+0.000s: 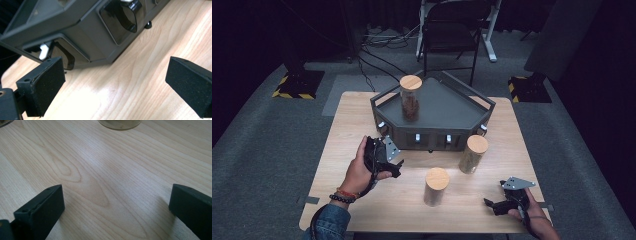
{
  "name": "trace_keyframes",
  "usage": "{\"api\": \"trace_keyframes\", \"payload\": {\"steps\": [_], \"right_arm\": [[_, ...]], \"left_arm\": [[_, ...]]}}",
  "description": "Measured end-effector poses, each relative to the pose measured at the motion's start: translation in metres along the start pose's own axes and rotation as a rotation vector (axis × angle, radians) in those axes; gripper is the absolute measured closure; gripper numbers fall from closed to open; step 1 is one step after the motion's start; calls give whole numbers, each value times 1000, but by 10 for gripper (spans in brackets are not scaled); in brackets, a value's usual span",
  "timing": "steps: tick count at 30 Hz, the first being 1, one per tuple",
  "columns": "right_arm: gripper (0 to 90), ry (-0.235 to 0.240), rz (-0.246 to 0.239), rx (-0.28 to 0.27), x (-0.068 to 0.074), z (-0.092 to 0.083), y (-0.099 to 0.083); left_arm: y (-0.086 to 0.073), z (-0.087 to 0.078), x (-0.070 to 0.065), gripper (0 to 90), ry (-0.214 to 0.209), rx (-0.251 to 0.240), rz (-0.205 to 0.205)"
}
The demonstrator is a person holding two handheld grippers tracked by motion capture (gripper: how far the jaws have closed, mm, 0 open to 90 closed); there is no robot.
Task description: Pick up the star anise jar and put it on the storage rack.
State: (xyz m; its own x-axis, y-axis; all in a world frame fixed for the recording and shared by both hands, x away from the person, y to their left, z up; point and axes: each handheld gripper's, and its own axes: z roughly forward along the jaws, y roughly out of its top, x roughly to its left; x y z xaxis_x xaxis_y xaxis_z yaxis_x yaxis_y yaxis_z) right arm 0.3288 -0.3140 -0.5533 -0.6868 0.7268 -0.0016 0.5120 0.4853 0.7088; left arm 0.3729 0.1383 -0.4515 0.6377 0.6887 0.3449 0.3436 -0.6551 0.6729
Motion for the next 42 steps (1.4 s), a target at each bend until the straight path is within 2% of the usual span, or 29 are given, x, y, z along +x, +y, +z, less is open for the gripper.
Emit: {"api": "trace_keyframes", "payload": {"steps": [3,11,18,28,42], "right_arm": [[0,0,0,0,0,0,0],[0,0,0,0,0,0,0],[0,0,0,0,0,0,0],[0,-1,1,0,0,0,0],[0,-1,1,0,0,0,0]], "left_arm": [[-9,2,-3,23,-23,5,-8],[-26,6,-8,23,-41,32,-19],[-46,9,-9,23,-48,61,-38],[-66,10,-9,23,-55,91,-63],[-95,14,-9,26,-63,131,-139]]}}
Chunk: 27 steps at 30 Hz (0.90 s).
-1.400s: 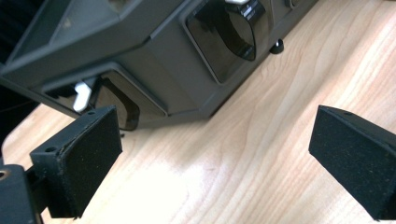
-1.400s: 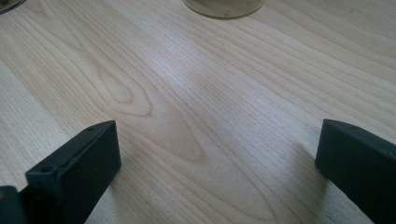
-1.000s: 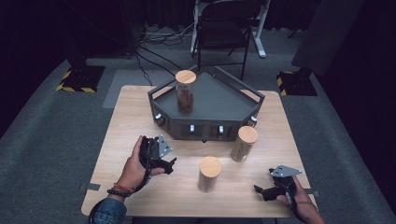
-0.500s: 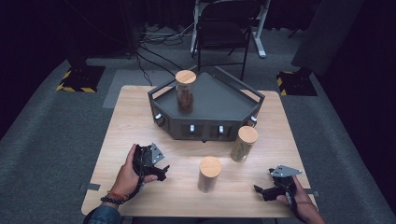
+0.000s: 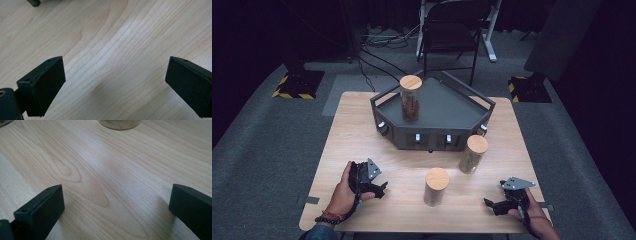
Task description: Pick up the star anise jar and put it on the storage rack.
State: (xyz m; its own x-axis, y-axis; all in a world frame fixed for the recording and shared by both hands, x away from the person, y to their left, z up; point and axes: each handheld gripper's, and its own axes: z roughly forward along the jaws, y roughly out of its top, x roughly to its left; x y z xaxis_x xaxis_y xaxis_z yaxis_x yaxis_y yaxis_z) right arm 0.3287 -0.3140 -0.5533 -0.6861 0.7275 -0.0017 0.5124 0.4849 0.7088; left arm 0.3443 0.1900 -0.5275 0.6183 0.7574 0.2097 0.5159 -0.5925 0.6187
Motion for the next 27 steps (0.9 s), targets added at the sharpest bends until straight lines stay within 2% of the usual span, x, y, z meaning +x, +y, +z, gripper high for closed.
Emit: {"api": "trace_keyframes", "payload": {"steps": [5,8,21,23,24,27], "right_arm": [[0,0,0,0,0,0,0],[0,0,0,0,0,0,0],[0,0,0,0,0,0,0],[0,0,0,0,0,0,0],[0,0,0,0,0,0,0],[0,0,0,0,0,0,0]], "left_arm": [[-7,1,-1,26,-4,19,-4],[-12,3,0,26,-13,24,-20],[-33,0,6,19,-73,-41,-162],[-37,2,9,18,-95,-59,-191],[-38,2,10,12,-110,-51,-208],[-39,2,11,11,-112,-51,-200]]}}
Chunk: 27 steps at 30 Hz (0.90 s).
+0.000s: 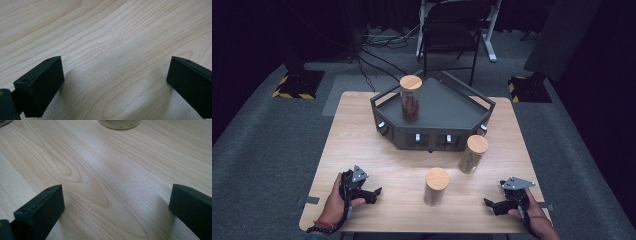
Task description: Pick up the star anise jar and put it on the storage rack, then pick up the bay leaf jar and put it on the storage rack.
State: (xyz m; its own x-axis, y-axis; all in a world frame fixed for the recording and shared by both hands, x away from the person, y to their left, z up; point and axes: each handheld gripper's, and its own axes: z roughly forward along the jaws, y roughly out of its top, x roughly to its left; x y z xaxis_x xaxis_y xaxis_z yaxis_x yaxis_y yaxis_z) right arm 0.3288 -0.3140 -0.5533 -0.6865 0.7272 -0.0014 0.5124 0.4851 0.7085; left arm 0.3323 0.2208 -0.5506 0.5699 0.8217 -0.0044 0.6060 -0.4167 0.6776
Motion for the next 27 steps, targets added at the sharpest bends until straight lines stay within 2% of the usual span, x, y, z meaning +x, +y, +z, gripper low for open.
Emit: {"api": "trace_keyframes", "payload": {"steps": [27], "right_arm": [[0,0,0,0,0,0,0]], "left_arm": [[0,0,1,9,-8,1,4]]}}
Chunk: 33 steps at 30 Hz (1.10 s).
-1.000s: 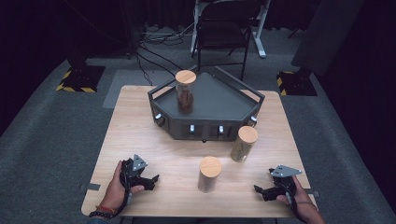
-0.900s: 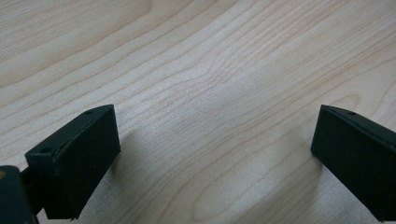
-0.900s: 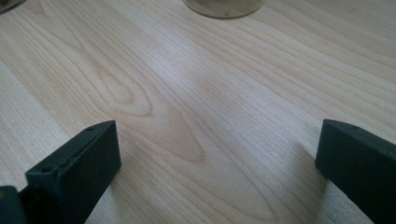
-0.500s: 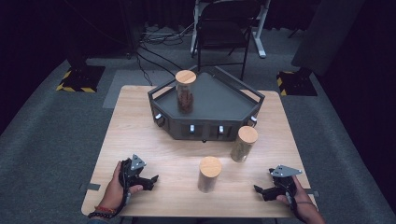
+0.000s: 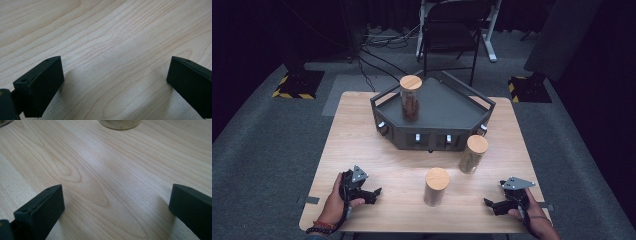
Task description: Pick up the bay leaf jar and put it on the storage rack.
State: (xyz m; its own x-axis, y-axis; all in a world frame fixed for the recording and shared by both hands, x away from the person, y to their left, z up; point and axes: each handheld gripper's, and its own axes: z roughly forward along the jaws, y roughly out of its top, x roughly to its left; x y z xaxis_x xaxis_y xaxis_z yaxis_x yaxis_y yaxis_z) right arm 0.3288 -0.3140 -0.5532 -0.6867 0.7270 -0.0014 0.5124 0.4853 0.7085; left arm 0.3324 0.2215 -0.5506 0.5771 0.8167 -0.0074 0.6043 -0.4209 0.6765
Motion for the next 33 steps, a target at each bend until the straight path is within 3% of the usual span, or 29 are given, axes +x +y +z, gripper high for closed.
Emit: {"api": "trace_keyframes", "payload": {"steps": [11,16,23,33], "right_arm": [[4,-4,-2,1,1,0,0],[23,-8,-50,34,6,-3,6],[22,39,-63,-1,19,-10,21],[23,129,-160,-25,50,-15,44]], "left_arm": [[0,0,0,9,-1,-4,-1],[0,0,0,9,-1,-4,-1],[0,0,0,8,-4,-4,2],[-1,0,0,8,-6,-3,3]]}}
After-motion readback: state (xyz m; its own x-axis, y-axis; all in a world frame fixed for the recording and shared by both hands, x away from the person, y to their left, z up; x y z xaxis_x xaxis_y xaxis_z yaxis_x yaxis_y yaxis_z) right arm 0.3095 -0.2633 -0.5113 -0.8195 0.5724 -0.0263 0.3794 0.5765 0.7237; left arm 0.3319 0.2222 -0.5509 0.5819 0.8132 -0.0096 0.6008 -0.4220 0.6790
